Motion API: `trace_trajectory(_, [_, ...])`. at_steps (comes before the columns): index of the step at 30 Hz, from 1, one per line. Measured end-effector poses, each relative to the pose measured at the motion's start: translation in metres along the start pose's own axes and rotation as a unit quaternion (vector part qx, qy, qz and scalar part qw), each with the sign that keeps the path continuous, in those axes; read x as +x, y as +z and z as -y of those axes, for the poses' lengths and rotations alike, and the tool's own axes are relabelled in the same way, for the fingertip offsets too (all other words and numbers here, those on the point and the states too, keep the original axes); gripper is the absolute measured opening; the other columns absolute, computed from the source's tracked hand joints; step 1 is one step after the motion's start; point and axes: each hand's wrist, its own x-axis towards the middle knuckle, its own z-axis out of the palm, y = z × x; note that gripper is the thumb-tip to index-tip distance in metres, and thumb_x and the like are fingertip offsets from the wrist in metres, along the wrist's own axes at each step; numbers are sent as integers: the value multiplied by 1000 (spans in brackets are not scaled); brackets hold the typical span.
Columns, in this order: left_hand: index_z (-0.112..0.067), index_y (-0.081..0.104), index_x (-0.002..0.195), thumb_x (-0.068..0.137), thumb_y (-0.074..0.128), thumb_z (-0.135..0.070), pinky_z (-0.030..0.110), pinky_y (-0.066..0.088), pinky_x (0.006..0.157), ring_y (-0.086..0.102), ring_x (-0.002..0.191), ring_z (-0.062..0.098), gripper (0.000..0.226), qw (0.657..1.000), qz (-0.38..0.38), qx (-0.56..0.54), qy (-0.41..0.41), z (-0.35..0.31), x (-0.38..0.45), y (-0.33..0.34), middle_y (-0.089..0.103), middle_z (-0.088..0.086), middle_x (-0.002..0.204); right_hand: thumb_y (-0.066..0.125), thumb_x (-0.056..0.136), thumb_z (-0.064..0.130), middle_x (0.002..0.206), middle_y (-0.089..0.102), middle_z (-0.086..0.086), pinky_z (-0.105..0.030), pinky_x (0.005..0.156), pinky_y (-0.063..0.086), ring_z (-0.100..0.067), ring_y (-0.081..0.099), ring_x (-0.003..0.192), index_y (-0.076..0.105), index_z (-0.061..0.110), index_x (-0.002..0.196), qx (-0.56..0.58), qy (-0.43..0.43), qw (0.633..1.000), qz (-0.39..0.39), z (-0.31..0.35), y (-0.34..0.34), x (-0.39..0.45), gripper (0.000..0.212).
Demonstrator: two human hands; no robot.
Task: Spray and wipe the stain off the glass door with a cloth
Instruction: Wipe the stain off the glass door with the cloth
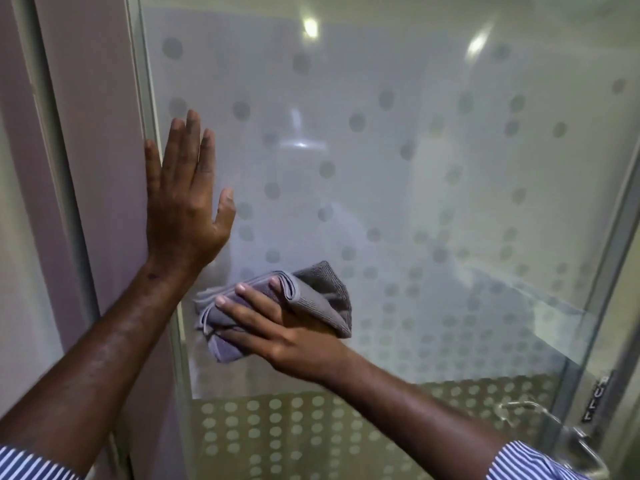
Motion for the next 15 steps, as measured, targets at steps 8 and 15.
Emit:
trace_trajectory(8, [-3,26,158,97,50,-25,60,9,126,16,156,37,69,1000,1,-6,1,1,-2,2,20,23,166,54,98,1,154,51,-7,-62,115,35,-30,44,147,65,30,136,-147,211,956,-143,-111,-68,-53,49])
trace_trajectory(15, [-3,24,158,97,47,-25,58,7,127,13,157,35,69,1000,-2,-16,-6,-1,-2,2,17,21,167,49,74,4,144,62,-9,-56,106,47,-30,59,132,61,27,141,-147,567,746,-317,-239,-149,-133,72])
